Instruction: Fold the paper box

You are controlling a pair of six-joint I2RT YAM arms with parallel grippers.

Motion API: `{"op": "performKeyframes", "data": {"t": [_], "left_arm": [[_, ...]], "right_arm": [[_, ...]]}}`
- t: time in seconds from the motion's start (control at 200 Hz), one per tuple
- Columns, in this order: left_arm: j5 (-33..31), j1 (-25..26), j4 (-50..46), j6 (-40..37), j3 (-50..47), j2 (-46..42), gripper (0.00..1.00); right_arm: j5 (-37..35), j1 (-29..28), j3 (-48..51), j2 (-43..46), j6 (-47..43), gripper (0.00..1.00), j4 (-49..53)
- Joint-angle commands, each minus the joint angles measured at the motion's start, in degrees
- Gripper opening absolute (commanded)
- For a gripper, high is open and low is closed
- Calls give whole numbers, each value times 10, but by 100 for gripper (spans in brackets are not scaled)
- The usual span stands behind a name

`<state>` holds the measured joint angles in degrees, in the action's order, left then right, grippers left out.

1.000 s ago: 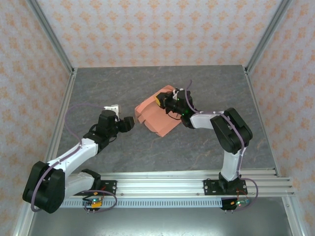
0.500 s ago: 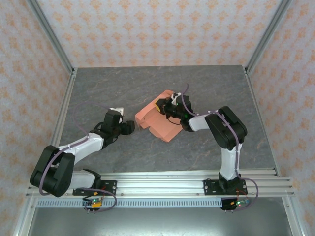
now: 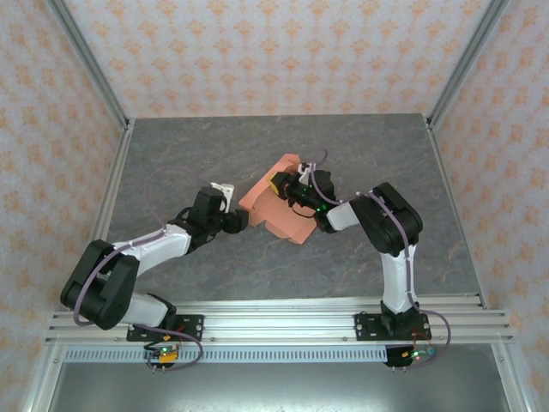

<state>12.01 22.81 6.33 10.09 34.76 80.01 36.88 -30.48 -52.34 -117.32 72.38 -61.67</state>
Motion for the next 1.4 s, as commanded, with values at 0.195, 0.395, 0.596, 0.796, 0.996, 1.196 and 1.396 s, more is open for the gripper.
{"op": "performKeyframes", "data": {"t": [0.195,0.395,0.596,0.796,0.996,1.196,1.396], "left_arm": [[40,18,14,-26,46,30,59],[29,42,32,-30,48,19,57],[13,52,30,-26,60,18,56],[-12,76,35,-13,69,27,62],[-58,84,69,17,47,37,59],[-41,83,53,23,49,21,56],[-92,75,39,15,-11,-93,64]], "right_arm": [[15,-1,15,-11,12,11,-45],[6,-1,26,-13,27,10,-77],[-19,-2,41,-14,43,10,-104],[-54,-6,48,-15,63,8,-129],[-75,-10,48,-14,77,7,-143],[-85,-16,48,-15,76,6,-144],[-77,-17,49,-20,70,6,-142]]}}
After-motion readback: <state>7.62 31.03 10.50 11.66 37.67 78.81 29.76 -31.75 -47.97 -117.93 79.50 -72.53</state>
